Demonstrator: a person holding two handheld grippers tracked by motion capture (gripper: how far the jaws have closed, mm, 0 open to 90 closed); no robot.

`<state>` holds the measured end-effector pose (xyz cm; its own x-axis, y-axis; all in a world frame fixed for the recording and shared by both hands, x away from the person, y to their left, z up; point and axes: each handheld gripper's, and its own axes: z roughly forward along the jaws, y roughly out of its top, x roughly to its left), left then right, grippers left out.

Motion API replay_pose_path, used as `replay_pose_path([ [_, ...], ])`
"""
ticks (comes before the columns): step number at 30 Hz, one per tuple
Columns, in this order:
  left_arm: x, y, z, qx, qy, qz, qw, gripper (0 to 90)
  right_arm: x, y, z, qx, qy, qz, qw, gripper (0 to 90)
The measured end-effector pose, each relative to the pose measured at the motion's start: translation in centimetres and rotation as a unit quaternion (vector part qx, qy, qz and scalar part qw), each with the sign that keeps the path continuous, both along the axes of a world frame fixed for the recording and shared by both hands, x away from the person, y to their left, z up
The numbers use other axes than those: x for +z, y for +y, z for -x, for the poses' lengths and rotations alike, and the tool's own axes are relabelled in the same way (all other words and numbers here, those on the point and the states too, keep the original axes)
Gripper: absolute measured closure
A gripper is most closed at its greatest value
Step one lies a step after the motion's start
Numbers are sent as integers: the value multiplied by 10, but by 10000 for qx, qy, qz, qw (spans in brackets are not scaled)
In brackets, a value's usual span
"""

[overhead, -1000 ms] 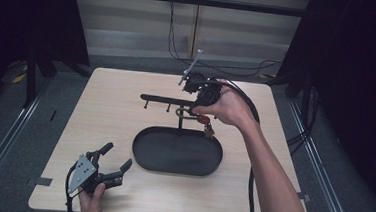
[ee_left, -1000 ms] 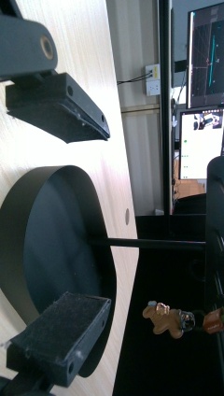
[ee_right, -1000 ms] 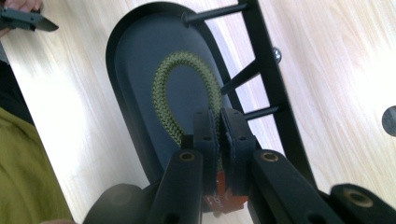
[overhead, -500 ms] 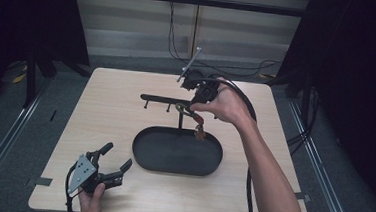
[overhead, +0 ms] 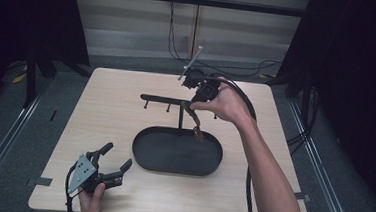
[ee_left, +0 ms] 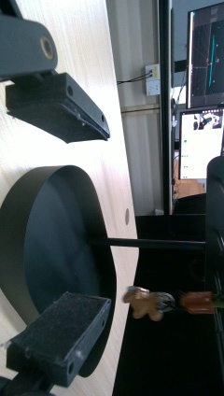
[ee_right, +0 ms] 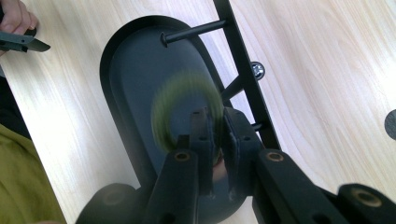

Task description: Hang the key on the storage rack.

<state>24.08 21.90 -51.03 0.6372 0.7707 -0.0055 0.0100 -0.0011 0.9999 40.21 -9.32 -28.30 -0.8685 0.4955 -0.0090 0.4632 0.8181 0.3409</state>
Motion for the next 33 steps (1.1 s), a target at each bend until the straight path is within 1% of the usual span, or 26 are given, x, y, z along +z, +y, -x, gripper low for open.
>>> replay_pose_path([
  [1,0,0,0,-21,-1,3,10000,157,-1,0,-1,6,10,35,10000,821],
  [3,0,0,0,-25,-4,-33,10000,157,-1,0,-1,7,-31,39,10000,828],
  [4,0,1,0,0,0,-42,10000,157,-1,0,-1,5,-12,31,10000,832],
  [5,0,0,0,-28,-4,-36,10000,157,-1,0,-1,6,-7,32,10000,831],
  [10,0,0,0,0,-3,-1,10000,157,0,-3,0,-13,-46,44,10000,812],
  [13,0,0,0,0,-2,-24,10000,157,1,-6,-1,-80,-21,56,9999,812],
  [16,0,0,0,2,1,-38,10000,157,-1,-10,-2,-131,-41,95,9999,829],
  [17,0,0,0,1,1,-42,10000,157,-2,-11,-3,-166,-35,76,9998,830],
  [19,0,0,0,2,0,-43,10000,157,-5,-12,-4,-188,11,139,9997,833],
  [20,0,0,0,10,1,2,10000,157,-5,-12,-4,-171,-1,153,9997,833],
  [23,0,0,0,7,3,-2,10000,157,-5,-14,-3,-196,52,90,9998,823],
  [24,0,0,0,7,2,0,10000,157,-5,-14,-3,-187,49,102,9998,823],
  [26,0,0,0,7,3,4,10000,157,-5,-15,-3,-191,112,115,9997,817],
  [28,0,1,0,-4,3,-52,10000,157,-5,-17,-2,-196,114,60,9997,810],
  [29,0,0,0,7,3,-29,10000,157,-4,-17,-2,-192,146,36,9997,812],
  [31,0,0,0,10,3,-11,10000,157,-3,-19,-1,-205,140,7,9997,812],
  [33,0,0,0,-15,9,-3,10000,157,-2,-20,-1,-230,184,-13,9996,796],
])
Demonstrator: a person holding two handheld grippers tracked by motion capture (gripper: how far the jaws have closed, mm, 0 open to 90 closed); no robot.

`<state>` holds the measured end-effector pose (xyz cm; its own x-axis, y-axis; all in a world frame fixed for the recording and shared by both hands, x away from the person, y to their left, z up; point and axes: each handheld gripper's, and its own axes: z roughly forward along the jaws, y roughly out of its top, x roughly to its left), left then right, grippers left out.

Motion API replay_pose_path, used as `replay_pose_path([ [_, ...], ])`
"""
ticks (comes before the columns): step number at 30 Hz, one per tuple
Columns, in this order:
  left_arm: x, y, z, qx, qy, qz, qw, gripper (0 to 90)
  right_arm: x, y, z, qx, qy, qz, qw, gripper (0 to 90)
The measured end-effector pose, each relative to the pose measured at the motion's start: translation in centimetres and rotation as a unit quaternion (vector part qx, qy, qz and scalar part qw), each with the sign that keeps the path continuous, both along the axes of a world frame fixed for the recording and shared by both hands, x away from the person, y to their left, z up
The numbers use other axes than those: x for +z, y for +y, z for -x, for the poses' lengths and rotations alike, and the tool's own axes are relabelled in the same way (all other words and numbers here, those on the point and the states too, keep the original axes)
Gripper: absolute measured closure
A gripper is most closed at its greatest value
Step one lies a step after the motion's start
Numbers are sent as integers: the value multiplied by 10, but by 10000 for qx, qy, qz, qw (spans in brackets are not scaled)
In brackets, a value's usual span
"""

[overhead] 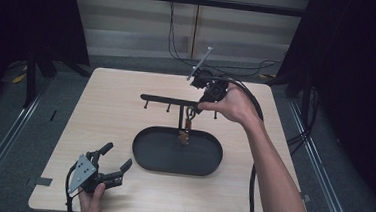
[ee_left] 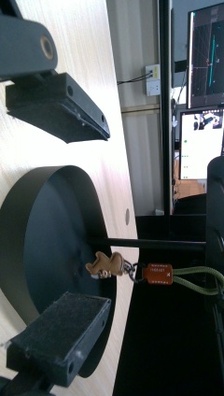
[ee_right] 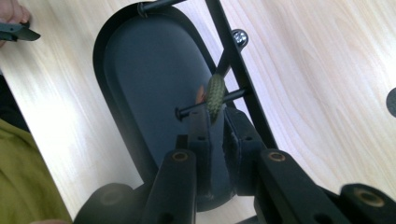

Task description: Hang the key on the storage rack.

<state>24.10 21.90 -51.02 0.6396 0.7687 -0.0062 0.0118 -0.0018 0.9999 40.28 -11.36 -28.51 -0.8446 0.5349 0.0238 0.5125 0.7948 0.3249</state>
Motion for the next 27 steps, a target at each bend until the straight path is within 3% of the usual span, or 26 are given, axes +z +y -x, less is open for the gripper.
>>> replay_pose_path([
  [11,0,1,0,25,7,-60,10000,157,-9,-18,11,-56,261,-334,9991,710],
  [19,0,0,0,27,6,-21,10000,157,-13,-20,29,44,237,-628,9977,719],
  [23,0,0,0,27,7,-14,10000,157,-16,-22,37,6,46,-629,9980,717],
  [27,0,0,0,27,9,-27,10000,157,-21,-26,45,92,-42,-932,9956,721],
])
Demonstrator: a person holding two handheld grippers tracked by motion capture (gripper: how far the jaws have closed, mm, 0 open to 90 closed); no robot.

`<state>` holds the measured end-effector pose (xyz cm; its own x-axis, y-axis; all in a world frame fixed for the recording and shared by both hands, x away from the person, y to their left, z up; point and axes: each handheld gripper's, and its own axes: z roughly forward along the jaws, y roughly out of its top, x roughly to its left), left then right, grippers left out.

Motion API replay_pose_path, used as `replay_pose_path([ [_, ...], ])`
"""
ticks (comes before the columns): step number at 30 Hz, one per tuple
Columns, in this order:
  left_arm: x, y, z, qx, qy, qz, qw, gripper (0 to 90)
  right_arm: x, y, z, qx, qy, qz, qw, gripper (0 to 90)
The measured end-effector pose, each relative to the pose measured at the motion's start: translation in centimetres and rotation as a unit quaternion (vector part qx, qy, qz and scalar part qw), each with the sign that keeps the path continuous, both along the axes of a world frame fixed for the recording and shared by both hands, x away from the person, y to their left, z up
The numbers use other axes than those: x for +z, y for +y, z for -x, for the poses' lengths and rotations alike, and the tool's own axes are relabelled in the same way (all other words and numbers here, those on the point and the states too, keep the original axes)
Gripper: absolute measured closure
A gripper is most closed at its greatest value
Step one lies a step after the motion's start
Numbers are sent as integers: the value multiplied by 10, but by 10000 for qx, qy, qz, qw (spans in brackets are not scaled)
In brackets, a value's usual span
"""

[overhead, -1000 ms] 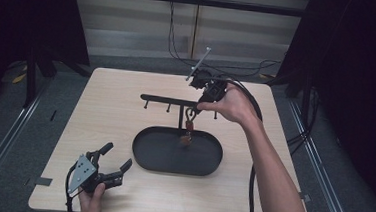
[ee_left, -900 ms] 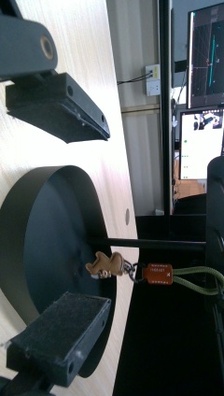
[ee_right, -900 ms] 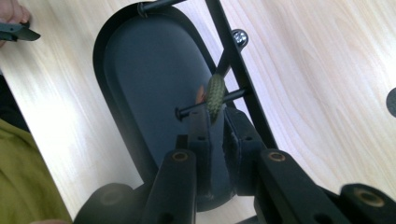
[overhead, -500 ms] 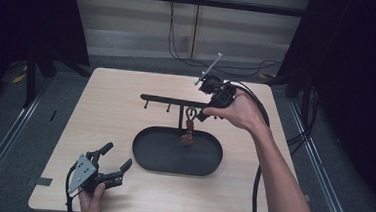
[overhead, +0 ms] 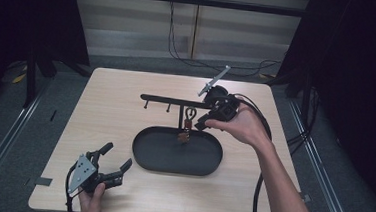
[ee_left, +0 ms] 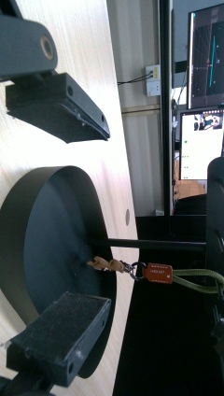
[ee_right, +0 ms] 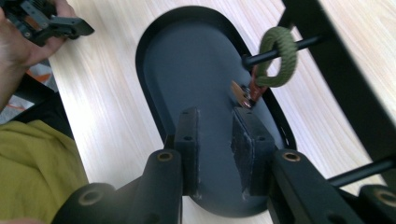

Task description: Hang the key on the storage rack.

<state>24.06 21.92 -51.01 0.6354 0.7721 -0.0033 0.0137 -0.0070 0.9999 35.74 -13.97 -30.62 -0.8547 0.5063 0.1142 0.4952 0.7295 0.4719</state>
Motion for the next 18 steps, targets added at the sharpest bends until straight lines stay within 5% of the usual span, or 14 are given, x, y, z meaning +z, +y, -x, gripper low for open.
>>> replay_pose_path([
  [9,0,0,0,0,-2,-15,10000,157,-17,-12,20,129,-350,-457,9983,709],
  [18,0,0,0,8,-5,9,10000,157,-36,-20,42,-27,-801,-1040,9913,672],
])
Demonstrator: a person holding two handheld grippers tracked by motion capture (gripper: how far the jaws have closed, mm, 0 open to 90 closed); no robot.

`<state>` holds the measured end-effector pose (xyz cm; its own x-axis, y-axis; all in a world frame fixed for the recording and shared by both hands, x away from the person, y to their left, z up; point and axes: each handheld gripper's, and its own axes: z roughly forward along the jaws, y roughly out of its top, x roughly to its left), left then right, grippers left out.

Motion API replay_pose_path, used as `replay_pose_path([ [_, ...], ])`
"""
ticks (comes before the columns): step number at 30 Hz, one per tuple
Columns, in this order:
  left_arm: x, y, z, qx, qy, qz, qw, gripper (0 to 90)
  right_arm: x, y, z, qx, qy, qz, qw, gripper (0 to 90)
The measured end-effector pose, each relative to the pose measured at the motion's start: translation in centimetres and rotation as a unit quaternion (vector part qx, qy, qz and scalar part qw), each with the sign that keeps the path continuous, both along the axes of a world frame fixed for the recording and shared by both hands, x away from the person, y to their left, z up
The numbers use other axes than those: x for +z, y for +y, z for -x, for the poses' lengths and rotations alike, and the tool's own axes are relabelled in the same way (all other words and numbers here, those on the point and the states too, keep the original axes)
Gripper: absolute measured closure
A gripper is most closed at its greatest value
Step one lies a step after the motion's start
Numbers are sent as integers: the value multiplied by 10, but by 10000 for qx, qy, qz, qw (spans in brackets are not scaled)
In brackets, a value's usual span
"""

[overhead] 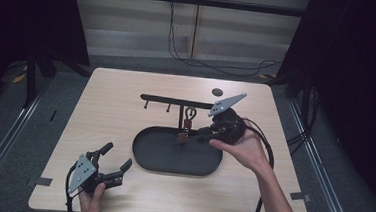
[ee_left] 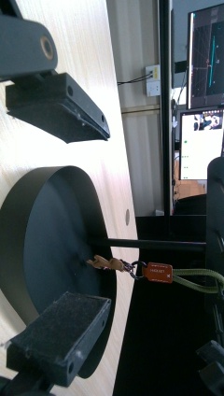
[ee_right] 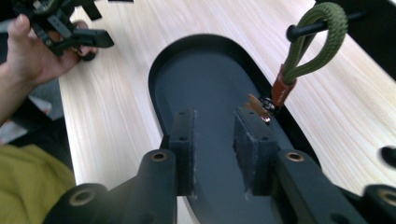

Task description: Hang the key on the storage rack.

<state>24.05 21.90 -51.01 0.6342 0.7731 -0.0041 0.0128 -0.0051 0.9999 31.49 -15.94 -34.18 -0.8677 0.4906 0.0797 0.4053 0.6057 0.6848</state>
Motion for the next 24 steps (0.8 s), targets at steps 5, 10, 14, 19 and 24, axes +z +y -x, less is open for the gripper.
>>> replay_pose_path([
  [5,0,0,0,0,-3,-22,10000,157,-16,-4,10,-243,-152,-288,9992,586],
  [10,0,1,0,-3,-3,-40,10000,157,-33,-16,18,-704,-346,-713,9944,495],
  [14,0,0,0,1,-1,-6,10000,157,-52,-21,25,-1004,-436,-968,9893,366],
  [19,0,0,0,2,0,1,10000,157,-78,-31,34,-1477,-543,-1238,9797,219],
  [24,0,0,0,3,-1,-15,10000,157,-100,-39,47,-1636,-760,-1550,9713,143],
])
